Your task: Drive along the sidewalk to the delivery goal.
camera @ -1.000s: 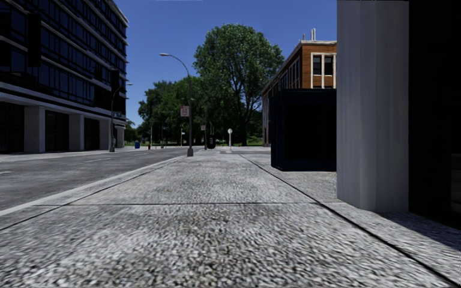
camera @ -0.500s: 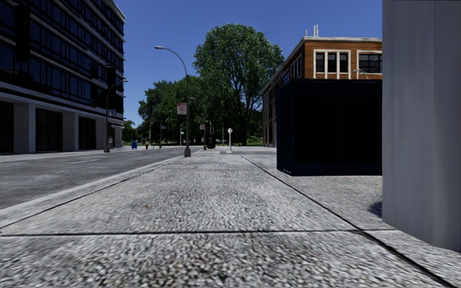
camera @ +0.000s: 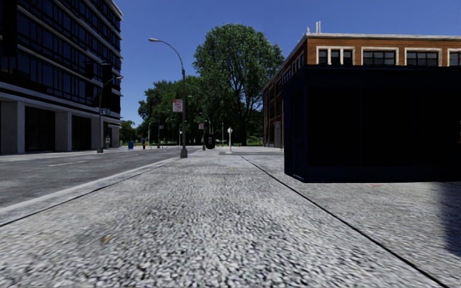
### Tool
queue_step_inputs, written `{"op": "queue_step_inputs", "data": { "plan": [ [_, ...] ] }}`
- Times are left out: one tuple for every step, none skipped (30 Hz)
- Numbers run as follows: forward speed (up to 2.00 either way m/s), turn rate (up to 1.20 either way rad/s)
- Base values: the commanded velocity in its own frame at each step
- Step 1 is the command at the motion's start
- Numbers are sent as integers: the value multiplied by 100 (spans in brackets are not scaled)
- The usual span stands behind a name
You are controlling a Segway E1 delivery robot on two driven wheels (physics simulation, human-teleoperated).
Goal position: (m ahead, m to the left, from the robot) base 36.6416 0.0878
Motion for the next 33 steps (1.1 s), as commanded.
{"op": "queue_step_inputs", "data": {
  "plan": [
    [200,0],
    [200,0],
    [200,0],
    [200,6],
    [200,30],
    [200,75],
    [200,100],
    [200,110],
    [200,110],
    [200,98],
    [200,48],
    [200,18],
    [200,3],
    [200,0],
    [200,0],
    [200,0],
    [200,0],
    [200,0],
    [200,0],
    [200,0],
    [200,0],
    [200,0],
    [200,0],
    [200,0],
    [200,0],
    [200,0],
    [200,37],
    [200,120],
    [200,120],
    [200,120],
    [200,77],
    [200,30],
    [200,30]
  ]
}}
